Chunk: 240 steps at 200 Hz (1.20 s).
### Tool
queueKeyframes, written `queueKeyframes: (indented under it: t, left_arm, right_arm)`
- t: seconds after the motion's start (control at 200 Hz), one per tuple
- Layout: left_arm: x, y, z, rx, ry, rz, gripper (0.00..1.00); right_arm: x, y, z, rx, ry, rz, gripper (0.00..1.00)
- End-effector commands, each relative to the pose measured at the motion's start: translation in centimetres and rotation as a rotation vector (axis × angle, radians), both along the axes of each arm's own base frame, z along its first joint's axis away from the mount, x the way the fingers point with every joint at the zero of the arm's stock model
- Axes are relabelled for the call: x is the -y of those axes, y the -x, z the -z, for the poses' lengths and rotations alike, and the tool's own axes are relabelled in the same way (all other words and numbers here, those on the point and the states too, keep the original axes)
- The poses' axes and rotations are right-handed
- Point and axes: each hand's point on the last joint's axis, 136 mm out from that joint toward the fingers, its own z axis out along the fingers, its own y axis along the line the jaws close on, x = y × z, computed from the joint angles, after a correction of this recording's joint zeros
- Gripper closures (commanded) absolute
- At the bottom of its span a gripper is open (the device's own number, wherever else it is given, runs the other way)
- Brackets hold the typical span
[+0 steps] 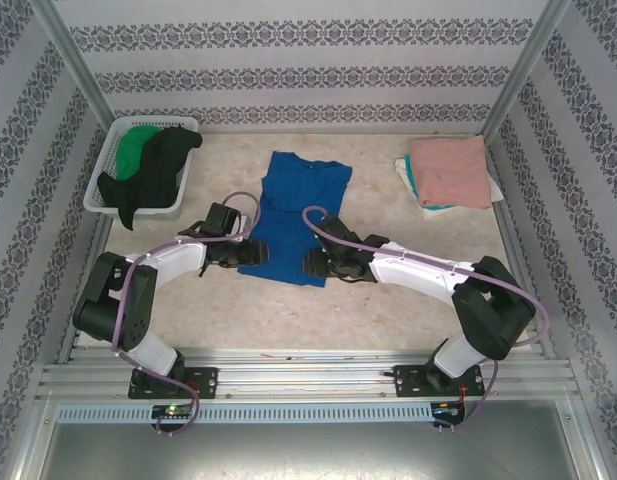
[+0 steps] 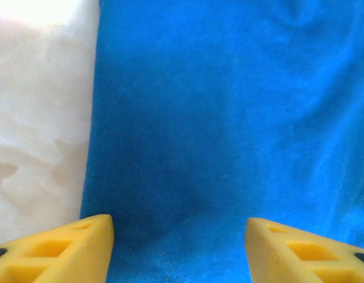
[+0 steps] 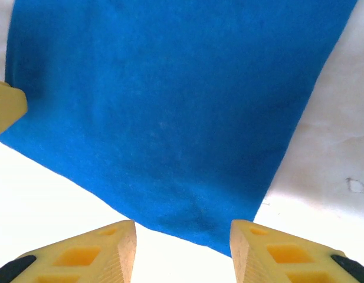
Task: Fold and stack the t-shirts
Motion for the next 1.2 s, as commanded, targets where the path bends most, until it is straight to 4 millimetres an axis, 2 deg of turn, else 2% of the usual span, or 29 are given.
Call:
queueKeyframes:
  t: [0.0,0.085,0.145,0.235,0.3,0.39,0.525,0.615,0.724,0.889,0.999,1.074,1.194]
  left_arm:
    - [0.0,0.6,1.1,-0.001,0.041,-0.026,0.48]
    - [-0.5,1.7,2.8,-0.045,0.022,-0.043,0.53]
    - [-0.7,2.5,3.5,-0.074,0.024,-0.051,0.55]
    - [-0.3,3.5,3.5,-0.093,0.069,-0.06,0.56]
    - [-0.4,4.3,3.1,-0.095,0.084,-0.074,0.56]
    - [-0.8,5.4,2.1,-0.084,0.101,-0.097,0.53]
    - [-1.7,6.4,0.4,-0.046,0.08,-0.116,0.4]
    - [-2.6,6.3,-0.3,-0.02,0.039,-0.142,0.24]
    - [-2.7,6.1,-0.7,-0.009,0.035,-0.143,0.22]
    - [-1.1,6.3,0.0,-0.038,0.096,-0.114,0.25]
    - [-1.3,6.8,1.1,-0.059,0.093,-0.124,0.27]
    - [-0.5,6.7,1.2,-0.065,0.131,-0.112,0.34]
    - [0.8,6.3,1.5,-0.081,0.157,-0.085,0.38]
  right_arm:
    - [-0.9,0.7,1.9,-0.038,0.029,-0.004,0.54]
    - [-1.0,0.9,3.5,-0.067,0.059,-0.009,0.55]
    - [-0.3,1.1,4.8,-0.095,0.11,-0.004,0.56]
    - [0.5,1.6,6.4,-0.135,0.159,-0.014,0.56]
    - [1.8,2.1,7.2,-0.157,0.203,-0.003,0.55]
    - [3.6,2.6,7.2,-0.16,0.229,0.016,0.55]
    - [4.8,3.3,5.2,-0.113,0.202,0.017,0.5]
    - [4.6,3.4,4.0,-0.076,0.148,0.012,0.45]
    - [3.6,3.0,3.6,-0.063,0.109,0.006,0.44]
    - [2.0,2.4,4.3,-0.079,0.087,-0.006,0.44]
    - [1.9,2.1,5.3,-0.091,0.107,0.008,0.44]
    - [1.3,2.0,5.5,-0.093,0.085,0.005,0.45]
    - [0.8,1.8,5.8,-0.107,0.08,0.003,0.47]
